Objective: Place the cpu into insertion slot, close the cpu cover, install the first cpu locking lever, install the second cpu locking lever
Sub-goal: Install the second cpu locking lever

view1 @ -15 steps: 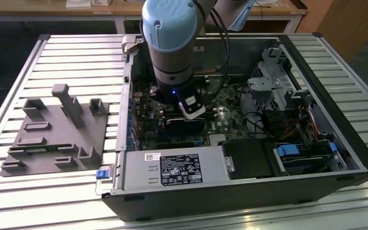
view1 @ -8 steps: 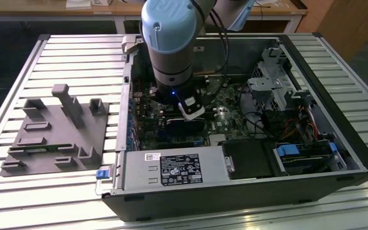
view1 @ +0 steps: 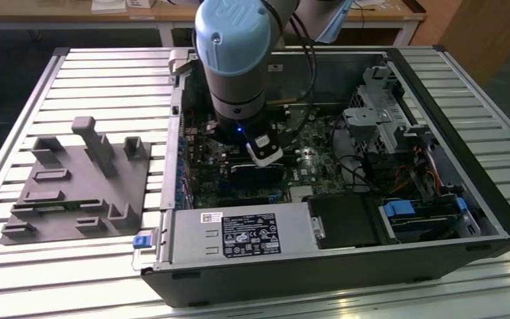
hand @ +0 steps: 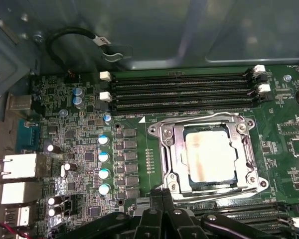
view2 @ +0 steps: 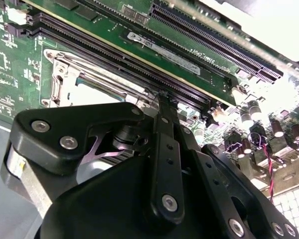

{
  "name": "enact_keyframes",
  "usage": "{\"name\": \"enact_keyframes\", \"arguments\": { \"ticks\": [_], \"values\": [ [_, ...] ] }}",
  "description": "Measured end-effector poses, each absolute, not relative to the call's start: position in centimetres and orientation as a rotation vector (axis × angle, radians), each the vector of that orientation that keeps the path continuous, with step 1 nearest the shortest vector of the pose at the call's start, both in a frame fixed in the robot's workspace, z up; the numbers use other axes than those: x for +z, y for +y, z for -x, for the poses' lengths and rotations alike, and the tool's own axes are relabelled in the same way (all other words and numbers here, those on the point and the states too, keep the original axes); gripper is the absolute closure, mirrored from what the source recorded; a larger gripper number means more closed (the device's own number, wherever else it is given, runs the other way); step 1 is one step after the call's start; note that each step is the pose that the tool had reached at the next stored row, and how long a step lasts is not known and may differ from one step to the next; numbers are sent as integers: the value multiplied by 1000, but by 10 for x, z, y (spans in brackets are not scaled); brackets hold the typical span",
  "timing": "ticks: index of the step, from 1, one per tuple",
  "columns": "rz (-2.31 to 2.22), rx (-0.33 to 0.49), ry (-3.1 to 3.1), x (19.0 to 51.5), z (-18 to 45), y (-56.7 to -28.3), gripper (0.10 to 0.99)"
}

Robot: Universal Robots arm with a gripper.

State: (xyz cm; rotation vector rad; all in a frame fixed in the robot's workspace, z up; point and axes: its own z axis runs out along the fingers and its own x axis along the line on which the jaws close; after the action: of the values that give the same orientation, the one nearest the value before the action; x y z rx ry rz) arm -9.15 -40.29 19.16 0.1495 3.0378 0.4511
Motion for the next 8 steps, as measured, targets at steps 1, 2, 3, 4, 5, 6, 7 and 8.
{"name": "enact_keyframes", "arguments": {
  "ticks": [1,2,3,4,5,6,7,8],
  "values": [
    [-149,452,3038,191,92,-403,980],
    [-148,453,3038,191,92,-403,980],
    [-147,455,3038,191,92,-402,980],
    [-147,455,3038,190,92,-402,980],
    [-146,456,3038,190,92,-402,980],
    [-145,457,3038,190,92,-402,980],
    [-144,457,3038,189,92,-402,980],
    [-144,456,3038,189,92,-402,980]
  ]
}}
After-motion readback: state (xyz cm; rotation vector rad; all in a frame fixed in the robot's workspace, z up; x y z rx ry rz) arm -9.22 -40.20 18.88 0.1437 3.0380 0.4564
